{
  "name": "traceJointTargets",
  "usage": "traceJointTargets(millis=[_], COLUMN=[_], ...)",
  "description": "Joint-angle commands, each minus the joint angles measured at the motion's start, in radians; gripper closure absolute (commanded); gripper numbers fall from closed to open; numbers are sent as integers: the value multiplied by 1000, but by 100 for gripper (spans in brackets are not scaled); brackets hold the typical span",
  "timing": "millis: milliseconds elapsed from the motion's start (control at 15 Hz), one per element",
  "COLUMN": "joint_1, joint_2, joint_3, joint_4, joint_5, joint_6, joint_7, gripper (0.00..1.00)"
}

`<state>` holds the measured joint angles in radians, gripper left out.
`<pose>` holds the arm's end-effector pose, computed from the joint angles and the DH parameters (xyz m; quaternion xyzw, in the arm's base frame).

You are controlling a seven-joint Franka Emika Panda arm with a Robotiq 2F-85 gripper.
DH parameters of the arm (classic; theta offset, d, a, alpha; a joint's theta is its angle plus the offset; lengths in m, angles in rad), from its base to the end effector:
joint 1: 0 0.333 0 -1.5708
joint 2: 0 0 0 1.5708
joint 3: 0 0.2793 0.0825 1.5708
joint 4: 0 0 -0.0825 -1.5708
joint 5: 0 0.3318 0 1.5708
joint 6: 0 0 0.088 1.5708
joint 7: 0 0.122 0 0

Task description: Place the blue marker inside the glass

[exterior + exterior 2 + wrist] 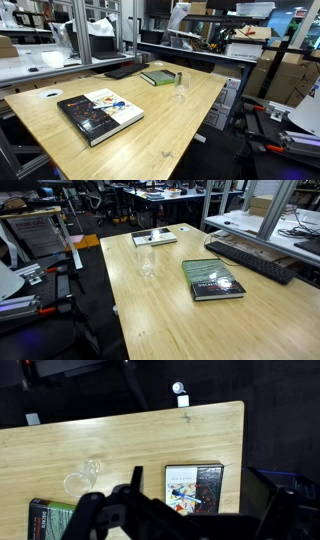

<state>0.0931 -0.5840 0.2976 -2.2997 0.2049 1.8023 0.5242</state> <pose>0.3195 0.1685 0.5203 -0.9934 0.1074 -0.0231 0.0320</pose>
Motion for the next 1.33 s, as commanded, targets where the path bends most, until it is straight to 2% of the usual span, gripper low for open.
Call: traceJointTargets(millis=[0, 600, 800, 1267], joint_1=[3, 3, 24, 51], joint_2=[1, -1, 128, 528], joint_3=[-3, -2, 0, -15], joint_4=[5, 8, 66, 302], joint_5=[-2, -2, -18, -242], joint_6=[-1, -1, 40, 151], joint_7=[2, 2, -111, -397], gripper=[0, 0, 0, 0])
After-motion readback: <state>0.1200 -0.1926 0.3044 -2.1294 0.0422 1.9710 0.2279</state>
